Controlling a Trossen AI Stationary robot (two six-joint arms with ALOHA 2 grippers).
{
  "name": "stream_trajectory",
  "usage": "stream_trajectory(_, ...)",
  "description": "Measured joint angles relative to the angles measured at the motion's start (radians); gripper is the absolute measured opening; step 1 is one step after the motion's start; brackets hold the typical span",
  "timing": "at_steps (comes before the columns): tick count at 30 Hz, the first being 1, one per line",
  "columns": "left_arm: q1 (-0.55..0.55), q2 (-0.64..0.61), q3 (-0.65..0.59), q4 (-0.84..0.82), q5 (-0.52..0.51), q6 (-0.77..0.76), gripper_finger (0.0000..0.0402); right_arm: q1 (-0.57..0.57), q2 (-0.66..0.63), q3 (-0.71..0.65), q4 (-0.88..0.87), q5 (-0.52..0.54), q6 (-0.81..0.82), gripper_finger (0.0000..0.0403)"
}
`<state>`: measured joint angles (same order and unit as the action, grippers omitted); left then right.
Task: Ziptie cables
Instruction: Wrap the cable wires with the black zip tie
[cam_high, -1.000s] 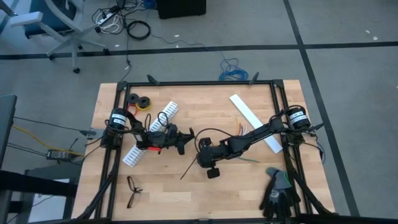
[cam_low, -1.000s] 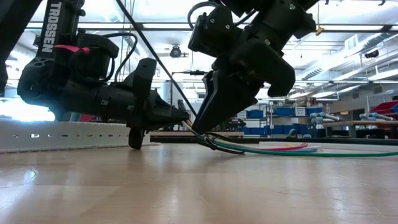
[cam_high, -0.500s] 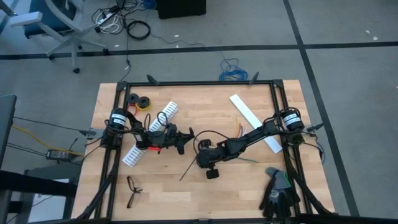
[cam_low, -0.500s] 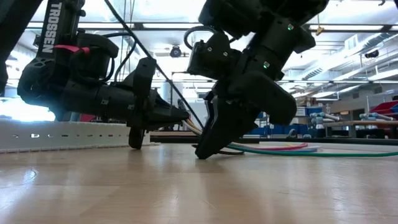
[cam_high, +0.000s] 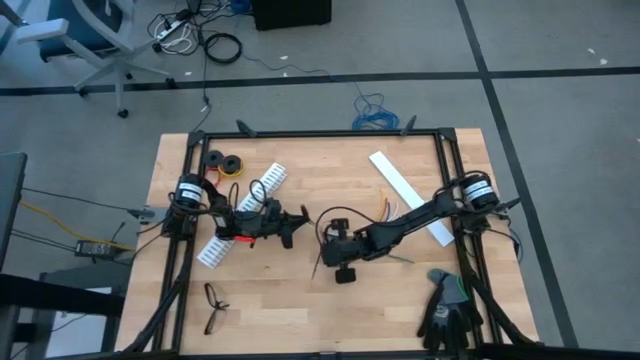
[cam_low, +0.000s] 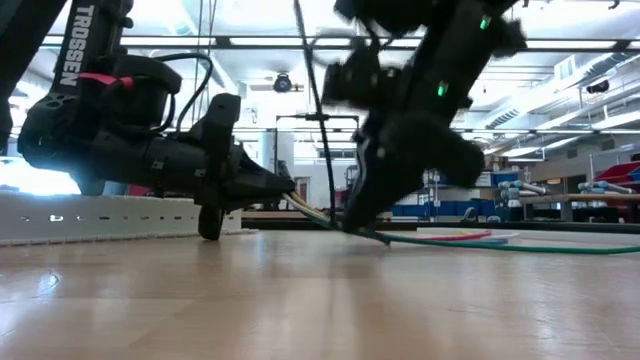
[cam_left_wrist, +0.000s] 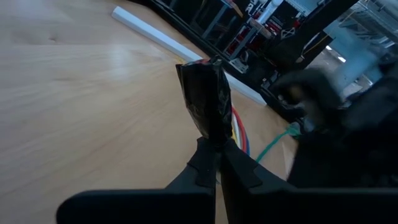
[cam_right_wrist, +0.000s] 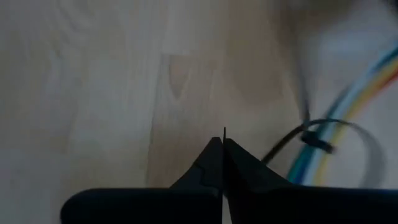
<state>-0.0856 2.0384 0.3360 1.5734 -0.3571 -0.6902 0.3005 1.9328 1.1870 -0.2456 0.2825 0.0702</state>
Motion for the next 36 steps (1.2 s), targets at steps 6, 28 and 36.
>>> stream_trajectory(6, 0.0, -0.005, -0.016, 0.001, -0.016, -0.019, 0.0008, 0.04, -0.092, 0.0, -0.063, 0.058, 0.028, 0.0)
stream_trajectory(28, -0.103, -0.178, -0.075, -0.007, 0.003, 0.013, 0.0006, 0.055, -0.172, 0.002, -0.449, 0.236, 0.388, 0.0)
stream_trajectory(36, -0.129, -0.362, -0.191, -0.009, -0.092, 0.082, 0.0006, 0.065, -0.172, 0.002, -0.515, 0.252, 0.437, 0.0)
